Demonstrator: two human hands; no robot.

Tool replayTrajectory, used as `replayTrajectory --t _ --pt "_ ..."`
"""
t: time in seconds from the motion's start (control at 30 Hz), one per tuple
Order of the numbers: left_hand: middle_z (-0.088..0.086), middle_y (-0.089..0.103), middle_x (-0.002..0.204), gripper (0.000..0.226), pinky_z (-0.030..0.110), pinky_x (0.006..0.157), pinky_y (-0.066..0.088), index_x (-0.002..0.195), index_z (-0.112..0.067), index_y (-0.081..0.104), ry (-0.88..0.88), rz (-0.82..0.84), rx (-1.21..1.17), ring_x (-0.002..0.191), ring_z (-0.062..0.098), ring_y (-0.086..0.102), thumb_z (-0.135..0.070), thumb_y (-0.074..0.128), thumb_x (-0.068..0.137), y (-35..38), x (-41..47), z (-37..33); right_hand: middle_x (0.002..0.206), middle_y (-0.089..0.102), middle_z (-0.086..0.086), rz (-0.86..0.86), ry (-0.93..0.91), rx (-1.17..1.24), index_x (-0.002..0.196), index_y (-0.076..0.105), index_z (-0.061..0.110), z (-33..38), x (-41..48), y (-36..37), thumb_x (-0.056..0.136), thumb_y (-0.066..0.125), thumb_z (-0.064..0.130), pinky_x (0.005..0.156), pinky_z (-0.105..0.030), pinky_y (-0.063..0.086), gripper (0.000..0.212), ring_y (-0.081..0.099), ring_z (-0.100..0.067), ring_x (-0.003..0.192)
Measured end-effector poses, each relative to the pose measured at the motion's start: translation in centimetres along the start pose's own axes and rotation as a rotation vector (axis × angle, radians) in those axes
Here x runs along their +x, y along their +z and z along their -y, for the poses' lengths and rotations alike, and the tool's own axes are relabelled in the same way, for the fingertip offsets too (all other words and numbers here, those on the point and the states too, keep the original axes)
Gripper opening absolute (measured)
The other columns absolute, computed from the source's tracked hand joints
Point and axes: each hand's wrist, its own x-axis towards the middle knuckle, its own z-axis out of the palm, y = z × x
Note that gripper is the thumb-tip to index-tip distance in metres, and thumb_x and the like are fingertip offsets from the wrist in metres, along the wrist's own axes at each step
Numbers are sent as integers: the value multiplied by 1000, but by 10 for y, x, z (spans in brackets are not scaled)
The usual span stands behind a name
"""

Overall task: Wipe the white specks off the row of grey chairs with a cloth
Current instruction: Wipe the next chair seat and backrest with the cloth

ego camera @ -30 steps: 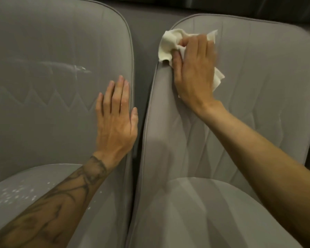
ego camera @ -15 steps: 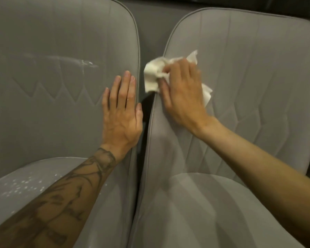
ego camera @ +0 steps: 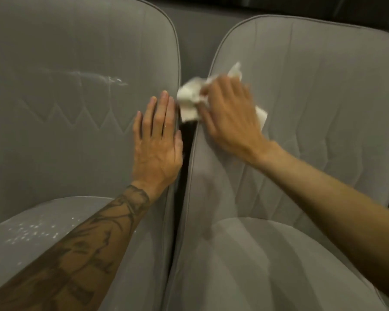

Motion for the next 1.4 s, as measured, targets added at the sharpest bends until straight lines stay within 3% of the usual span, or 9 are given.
replayTrajectory --t 0.13,0.3,0.4,0.6,0.7,0.83,1.03,1.27,1.4 --pt "9 19 173 69 55 126 21 165 -10 20 -7 -7 14 160 27 17 -24 44 102 1 -1 0 107 55 -10 -168 225 32 105 57 11 4 12 10 102 47 32 84 -42 42 23 50 -27 97" --pt "8 19 173 68 54 126 23 165 -9 19 1 1 83 160 27 18 -24 44 103 1 -1 2 103 57 -14 101 93 193 104 63 6 64 -118 16 102 48 25 79 -45 41 24 52 -33 89" --pt "8 19 173 68 55 126 21 165 -9 20 -15 15 75 160 27 18 -25 43 103 -1 0 0 104 61 -14 193 23 155 104 65 7 63 -136 15 99 49 28 78 -41 38 28 57 -34 89" --pt "9 20 173 66 55 126 21 165 -8 22 -15 21 24 160 27 16 -24 42 104 -1 -1 0 109 51 -8 -90 348 182 110 51 12 40 -76 24 104 45 30 86 -38 40 20 48 -26 97" --pt "7 19 173 70 54 127 19 165 -10 20 -18 28 50 161 26 16 -25 44 102 -1 -1 0 104 55 -15 21 242 195 113 57 6 75 -145 29 103 46 23 81 -46 44 22 50 -30 92" --pt "6 18 173 70 53 128 18 165 -11 20 -25 49 50 161 25 15 -27 45 102 -3 0 0 111 57 -10 176 82 235 113 50 14 84 -187 23 99 49 27 77 -42 40 18 53 -31 97" --pt "8 19 173 63 52 127 21 165 -10 19 7 145 119 160 27 18 -26 36 107 -13 0 0 107 50 -8 0 400 190 110 51 12 81 -125 33 105 44 29 82 -35 37 19 47 -24 92" --pt "8 23 172 57 52 127 21 164 -9 25 38 380 0 158 23 26 -21 35 109 -71 -86 14 104 53 -2 511 250 406 107 53 16 129 -247 4 101 43 32 85 -38 43 19 51 -24 92" --pt "11 46 159 51 47 119 35 153 -6 45 -46 599 -8 141 28 49 -23 37 106 -112 -162 17 109 53 -5 652 296 397 109 54 13 125 -237 -2 104 40 29 90 -42 42 22 49 -26 97"
